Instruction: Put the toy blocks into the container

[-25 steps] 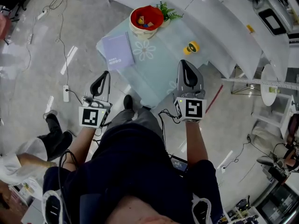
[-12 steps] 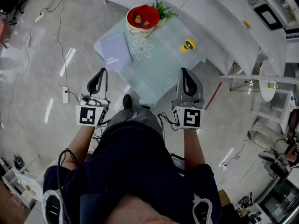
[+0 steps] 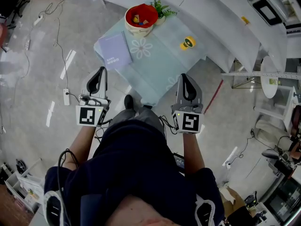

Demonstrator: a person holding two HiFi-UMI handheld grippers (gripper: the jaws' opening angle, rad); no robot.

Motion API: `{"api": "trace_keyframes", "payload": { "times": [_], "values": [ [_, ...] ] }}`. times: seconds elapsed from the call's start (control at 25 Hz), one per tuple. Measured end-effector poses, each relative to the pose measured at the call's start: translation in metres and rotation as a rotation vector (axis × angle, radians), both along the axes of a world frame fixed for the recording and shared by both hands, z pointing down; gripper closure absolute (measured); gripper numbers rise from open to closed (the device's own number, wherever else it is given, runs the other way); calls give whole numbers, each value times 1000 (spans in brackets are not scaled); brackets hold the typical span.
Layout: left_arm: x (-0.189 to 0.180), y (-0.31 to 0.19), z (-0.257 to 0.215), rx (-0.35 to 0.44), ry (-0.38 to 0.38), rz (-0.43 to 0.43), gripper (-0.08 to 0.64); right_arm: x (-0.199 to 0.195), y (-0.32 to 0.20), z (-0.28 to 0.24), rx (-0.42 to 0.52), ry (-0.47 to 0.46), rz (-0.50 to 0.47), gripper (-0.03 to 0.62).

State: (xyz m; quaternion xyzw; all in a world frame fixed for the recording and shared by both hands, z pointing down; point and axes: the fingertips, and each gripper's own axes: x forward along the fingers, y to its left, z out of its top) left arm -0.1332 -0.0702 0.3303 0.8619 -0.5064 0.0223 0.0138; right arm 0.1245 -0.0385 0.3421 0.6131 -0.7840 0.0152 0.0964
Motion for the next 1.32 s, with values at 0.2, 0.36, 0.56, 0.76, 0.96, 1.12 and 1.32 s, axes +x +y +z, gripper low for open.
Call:
{"api": "trace_keyframes", "payload": {
  "times": [0.2,0.36,0.56,0.76,0.96,1.12,1.32],
  "values": [
    [2,1,-3,0,5,7,558,1,9,6,1,14,12,592],
    [1,2,-4,1,7,7,558,-2,12,10,-4,14,12,594],
    [-1,4,-5,6,13,-3,558,-4,14,12,-12,23,8,594],
    [-2,6,-6,8,10,-2,558,-8,16,10,-14,19,4,594],
    [-2,8,-6,18,3,1,558,-11,16,9,-15,19,-5,594],
    [-3,10,-8,12,12,-4,558,-14,16,10,-18,19,-8,594],
    [-3,14,-8,8,11,-6,558,-14,20,10,-25,26,-10,594]
  ]
}}
